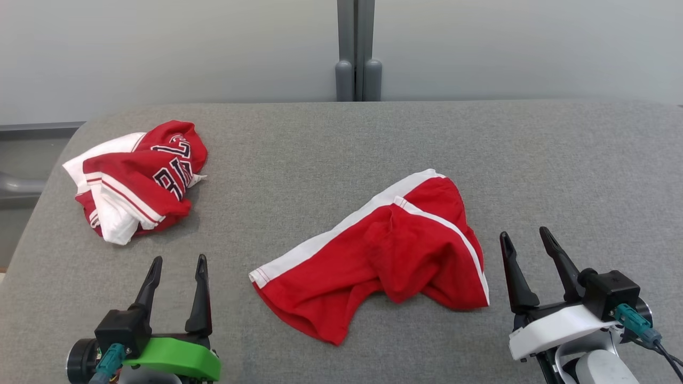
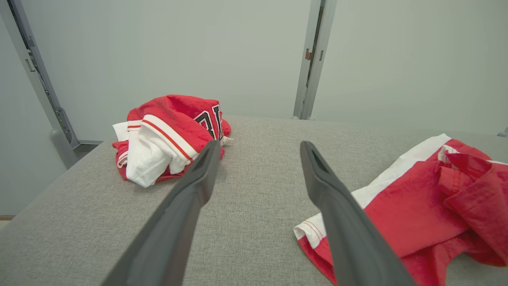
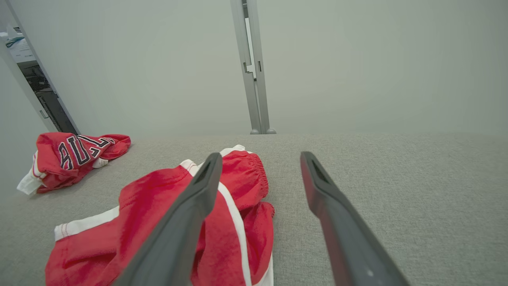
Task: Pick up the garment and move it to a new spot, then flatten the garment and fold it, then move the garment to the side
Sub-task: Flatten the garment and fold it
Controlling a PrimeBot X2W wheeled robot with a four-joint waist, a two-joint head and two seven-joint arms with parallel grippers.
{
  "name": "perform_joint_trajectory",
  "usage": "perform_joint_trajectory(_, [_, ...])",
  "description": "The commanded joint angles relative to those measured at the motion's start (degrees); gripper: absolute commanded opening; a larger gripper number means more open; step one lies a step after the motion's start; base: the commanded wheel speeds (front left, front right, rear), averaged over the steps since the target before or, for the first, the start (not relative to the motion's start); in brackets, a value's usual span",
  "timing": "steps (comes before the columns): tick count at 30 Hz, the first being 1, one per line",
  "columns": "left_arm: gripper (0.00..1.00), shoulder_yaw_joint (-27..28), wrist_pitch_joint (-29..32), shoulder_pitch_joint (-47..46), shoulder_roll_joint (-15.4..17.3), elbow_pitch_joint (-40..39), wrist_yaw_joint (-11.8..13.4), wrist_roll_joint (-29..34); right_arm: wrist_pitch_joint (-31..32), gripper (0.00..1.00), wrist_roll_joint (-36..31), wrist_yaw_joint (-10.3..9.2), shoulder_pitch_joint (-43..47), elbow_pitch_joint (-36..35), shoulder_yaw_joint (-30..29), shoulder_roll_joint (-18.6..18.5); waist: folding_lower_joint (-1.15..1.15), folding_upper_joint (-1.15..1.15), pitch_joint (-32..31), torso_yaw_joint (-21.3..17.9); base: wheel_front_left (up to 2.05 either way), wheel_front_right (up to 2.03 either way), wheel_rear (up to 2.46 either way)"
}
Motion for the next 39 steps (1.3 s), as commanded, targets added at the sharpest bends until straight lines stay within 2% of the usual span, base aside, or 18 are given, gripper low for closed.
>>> perform_joint_trajectory(1, [1.0,-0.2,0.0,0.2,0.1,0.0,-0.1,0.2,-0.2,1.0,0.0,-0.06,0.6,-0.1,0.0,0.1,0.0,0.0,0.1,-0.4,0.0,0.0,0.0])
perform_joint_trajectory(10, [1.0,-5.8,0.0,-6.0,0.3,1.1,-0.1,-0.4,-0.2,1.0,0.3,-0.06,-0.8,0.0,0.0,-0.1,0.0,0.0,1.1,-2.3,0.0,0.0,0.0])
perform_joint_trajectory(24, [1.0,-24.4,1.2,-22.9,1.4,10.7,-0.1,-4.9,-0.2,1.0,0.9,-0.06,-2.8,0.4,-0.2,0.3,0.0,0.0,4.8,-9.2,0.0,0.0,0.0])
perform_joint_trajectory(30, [1.0,-30.7,2.6,-24.4,2.7,16.1,-0.1,-8.4,-0.2,1.0,1.2,-0.06,-3.4,0.5,-0.6,0.5,0.0,0.0,6.0,-11.8,0.0,0.0,0.0])
perform_joint_trajectory(38, [1.0,-37.7,2.7,-23.8,2.2,21.2,-0.1,-13.6,-0.2,1.0,1.2,-0.06,-3.8,0.6,-0.9,0.5,0.0,0.0,6.8,-12.9,0.0,0.0,0.0])
perform_joint_trajectory(39, [0.91,-38.3,2.7,-24.1,2.1,21.8,-0.1,-14.0,-0.2,1.0,1.2,-0.06,-3.8,0.6,-0.9,0.5,0.0,0.0,6.9,-12.9,0.0,0.0,0.0])
